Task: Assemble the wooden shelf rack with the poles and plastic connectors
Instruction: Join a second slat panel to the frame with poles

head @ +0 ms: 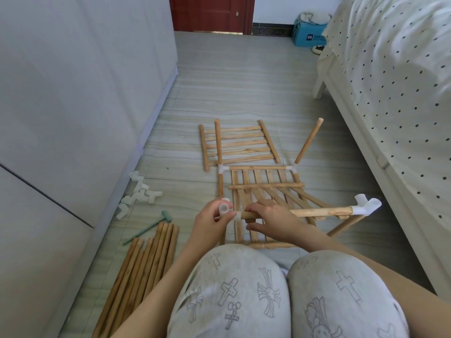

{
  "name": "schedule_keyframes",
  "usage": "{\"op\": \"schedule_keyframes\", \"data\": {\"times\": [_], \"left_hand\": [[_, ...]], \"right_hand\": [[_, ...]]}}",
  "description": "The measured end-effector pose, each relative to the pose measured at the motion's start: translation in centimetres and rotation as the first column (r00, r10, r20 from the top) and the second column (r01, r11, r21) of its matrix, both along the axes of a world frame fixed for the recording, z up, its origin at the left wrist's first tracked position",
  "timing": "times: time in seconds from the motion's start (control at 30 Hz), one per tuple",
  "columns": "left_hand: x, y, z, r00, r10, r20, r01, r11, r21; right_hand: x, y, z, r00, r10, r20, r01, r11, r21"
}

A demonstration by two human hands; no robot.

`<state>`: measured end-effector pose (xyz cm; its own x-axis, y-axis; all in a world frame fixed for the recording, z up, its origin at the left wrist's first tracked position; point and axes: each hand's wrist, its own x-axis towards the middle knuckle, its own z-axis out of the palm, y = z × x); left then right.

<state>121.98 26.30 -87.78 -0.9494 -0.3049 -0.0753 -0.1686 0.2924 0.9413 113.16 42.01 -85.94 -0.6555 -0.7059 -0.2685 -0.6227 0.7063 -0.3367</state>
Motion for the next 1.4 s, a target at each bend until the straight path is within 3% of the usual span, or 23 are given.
{"op": "schedule_keyframes", "data": {"times": [0.1, 0.23, 0.53, 0.9, 1.17, 1.23, 1.3, 1.4], "left_hand": [[0.4, 0.3, -0.6, 0.997, 0.076, -0.024, -0.075, 0.996, 0.040], [0.5, 0.3, -1.0, 0.975, 0.202, -0.087, -0.208, 0.977, -0.055], [-0.2, 0.4, -2.0, 0.935, 0.322, -0.147, -0.335, 0.939, -0.073], [0.1, 0.0, -2.2, 0.940, 0.318, -0.125, -0.325, 0.944, -0.047], [0.1, 0.4, -1.7, 0.964, 0.248, -0.093, -0.260, 0.955, -0.140], [0.4, -0.1, -1.4, 0.973, 0.213, -0.095, -0.218, 0.975, -0.045], [0.1, -0.9, -1.0, 0.978, 0.209, -0.008, -0.204, 0.962, 0.183], [-1.8, -2.1, -0.3, 0.949, 0.167, 0.267, -0.293, 0.777, 0.557]], "right_hand": [[-0.6, -0.4, -0.2, 1.000, 0.004, -0.003, -0.004, 1.000, -0.009], [-1.0, -0.6, -0.4, 0.999, -0.040, -0.012, 0.040, 0.997, -0.067], [-0.9, -0.6, 0.0, 0.996, -0.086, -0.029, 0.081, 0.985, -0.152], [-0.5, -0.4, 0.0, 0.997, -0.080, -0.017, 0.075, 0.979, -0.191], [-0.5, -0.4, -0.5, 0.997, -0.053, -0.063, 0.039, 0.980, -0.196], [-0.6, -0.2, -0.5, 0.998, -0.034, -0.058, 0.022, 0.982, -0.190], [-0.7, -0.1, -0.6, 0.999, -0.012, -0.050, 0.002, 0.983, -0.184], [-0.9, -0.4, -0.6, 0.999, 0.024, -0.047, -0.032, 0.985, -0.171]]}}
